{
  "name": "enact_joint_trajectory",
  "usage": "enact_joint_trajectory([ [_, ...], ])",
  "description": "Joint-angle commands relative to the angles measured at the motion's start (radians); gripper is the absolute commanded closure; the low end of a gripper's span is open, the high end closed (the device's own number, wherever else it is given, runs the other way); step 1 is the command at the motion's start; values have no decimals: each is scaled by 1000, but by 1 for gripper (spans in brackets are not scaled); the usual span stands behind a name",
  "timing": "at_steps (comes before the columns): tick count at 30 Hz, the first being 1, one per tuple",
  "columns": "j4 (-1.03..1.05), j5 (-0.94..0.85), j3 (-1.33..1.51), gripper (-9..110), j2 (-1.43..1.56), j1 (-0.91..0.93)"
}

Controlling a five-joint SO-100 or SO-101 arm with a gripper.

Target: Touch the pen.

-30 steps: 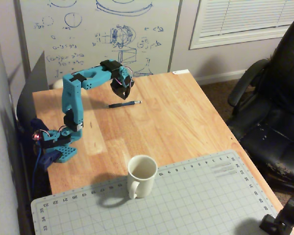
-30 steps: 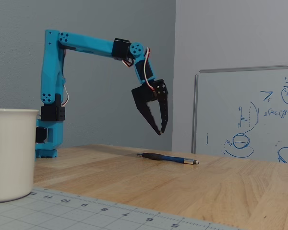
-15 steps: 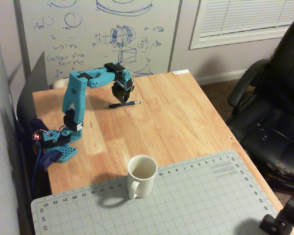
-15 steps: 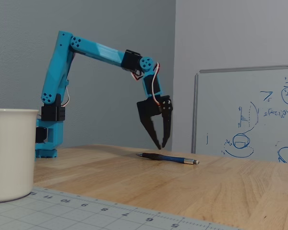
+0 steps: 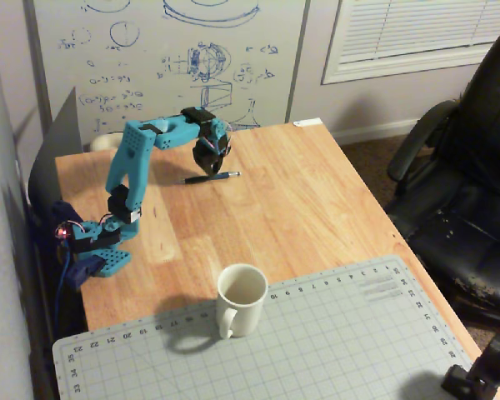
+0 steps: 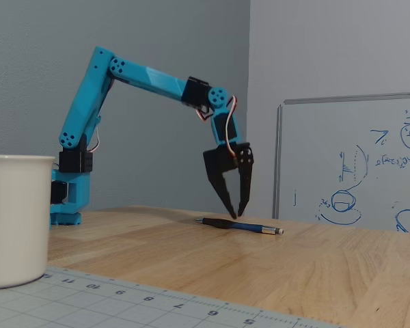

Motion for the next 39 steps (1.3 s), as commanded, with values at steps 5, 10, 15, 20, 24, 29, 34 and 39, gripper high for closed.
enact_joint_trajectory([
  [5,-14,2,-91,101,18,-12],
  [10,-2,9,-147,101,91,-8],
  [15,15,2,-147,101,95,-8],
  [20,18,-2,-155,101,38,-9],
  [24,18,9,-158,101,8,-18],
  [29,14,9,-158,101,-6,-18],
  [34,11,9,-155,101,-8,-20],
  [39,9,9,-149,101,-8,-20],
])
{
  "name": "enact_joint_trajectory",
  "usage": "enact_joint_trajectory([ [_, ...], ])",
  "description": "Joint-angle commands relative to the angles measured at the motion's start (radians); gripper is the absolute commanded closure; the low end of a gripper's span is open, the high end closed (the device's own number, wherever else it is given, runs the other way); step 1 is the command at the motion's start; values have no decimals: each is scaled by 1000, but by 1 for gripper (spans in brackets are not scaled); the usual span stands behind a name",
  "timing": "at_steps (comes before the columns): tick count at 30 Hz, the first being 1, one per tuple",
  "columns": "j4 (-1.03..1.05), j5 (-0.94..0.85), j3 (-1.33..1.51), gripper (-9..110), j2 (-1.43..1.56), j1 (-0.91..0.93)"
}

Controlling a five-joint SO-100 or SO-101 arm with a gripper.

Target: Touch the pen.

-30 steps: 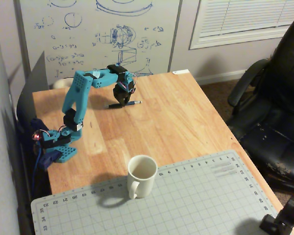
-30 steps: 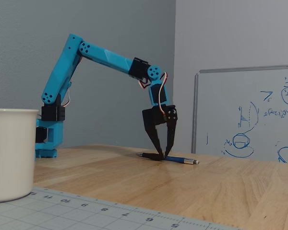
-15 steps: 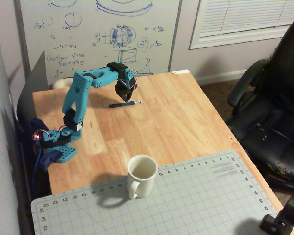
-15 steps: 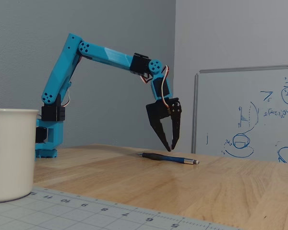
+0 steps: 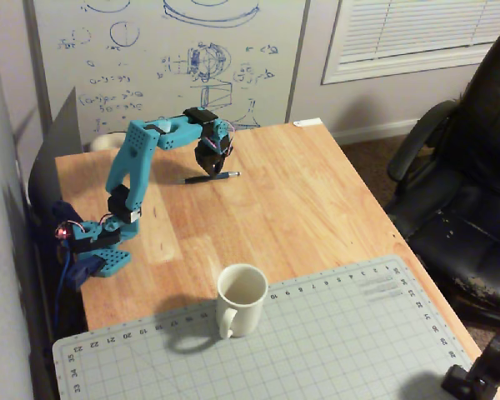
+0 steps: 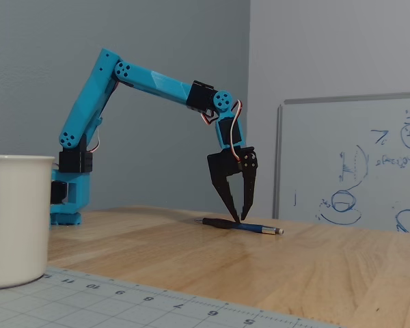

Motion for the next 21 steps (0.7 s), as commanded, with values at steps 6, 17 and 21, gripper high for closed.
enact_joint_trajectory([
  [6,-8,9,-72,101,32,-21],
  [17,-6,-3,-78,101,-2,-21],
  [21,-8,-5,-83,101,-6,-21],
])
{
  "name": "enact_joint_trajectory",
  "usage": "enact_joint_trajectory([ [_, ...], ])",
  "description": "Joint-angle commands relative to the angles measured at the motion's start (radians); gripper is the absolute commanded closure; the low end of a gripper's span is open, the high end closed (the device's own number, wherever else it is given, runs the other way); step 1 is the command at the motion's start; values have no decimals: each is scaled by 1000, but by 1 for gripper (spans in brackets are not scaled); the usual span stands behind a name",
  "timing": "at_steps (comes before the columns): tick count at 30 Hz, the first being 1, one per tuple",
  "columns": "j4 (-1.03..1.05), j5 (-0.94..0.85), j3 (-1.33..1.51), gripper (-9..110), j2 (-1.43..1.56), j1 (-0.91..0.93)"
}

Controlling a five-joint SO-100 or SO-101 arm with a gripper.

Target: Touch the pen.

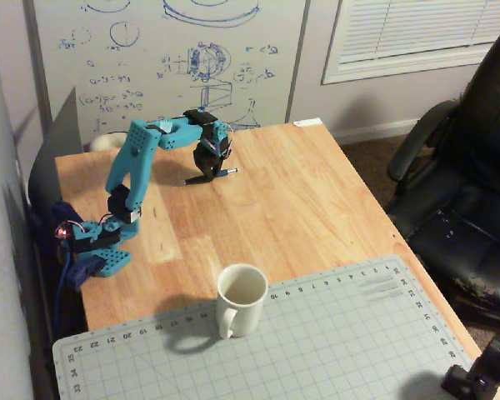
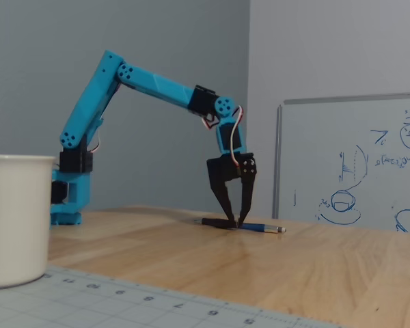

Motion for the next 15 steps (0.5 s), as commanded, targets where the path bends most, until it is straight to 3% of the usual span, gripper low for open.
enact_joint_trajectory([
  [1,-8,-5,-83,101,28,-12],
  [15,5,11,-127,101,92,-12],
])
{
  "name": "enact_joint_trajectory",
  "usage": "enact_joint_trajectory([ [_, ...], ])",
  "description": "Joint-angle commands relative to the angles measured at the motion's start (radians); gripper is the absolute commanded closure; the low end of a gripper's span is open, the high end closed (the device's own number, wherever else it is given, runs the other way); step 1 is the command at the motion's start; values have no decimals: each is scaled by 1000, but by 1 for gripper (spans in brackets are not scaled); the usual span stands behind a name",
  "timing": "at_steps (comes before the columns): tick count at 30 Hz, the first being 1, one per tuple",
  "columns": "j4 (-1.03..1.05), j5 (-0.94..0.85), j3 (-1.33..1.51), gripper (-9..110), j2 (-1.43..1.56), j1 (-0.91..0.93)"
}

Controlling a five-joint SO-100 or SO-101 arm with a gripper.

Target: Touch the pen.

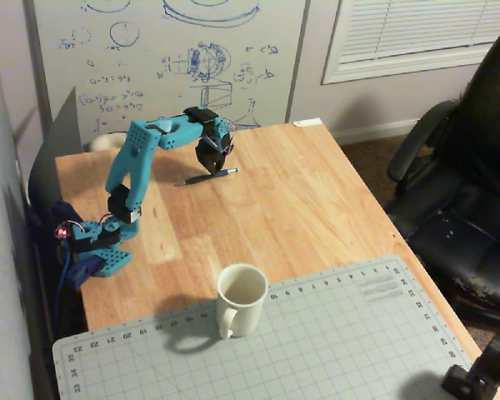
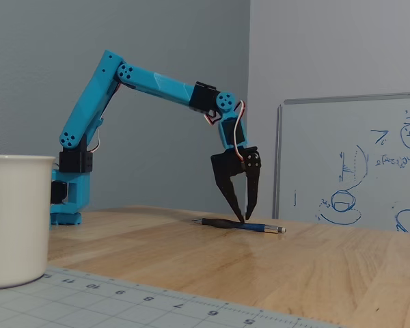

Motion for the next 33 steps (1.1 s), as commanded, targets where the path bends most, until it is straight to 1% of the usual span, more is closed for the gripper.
enact_joint_trajectory([
  [1,5,11,-78,101,87,-12],
  [33,5,5,-66,101,78,-26],
])
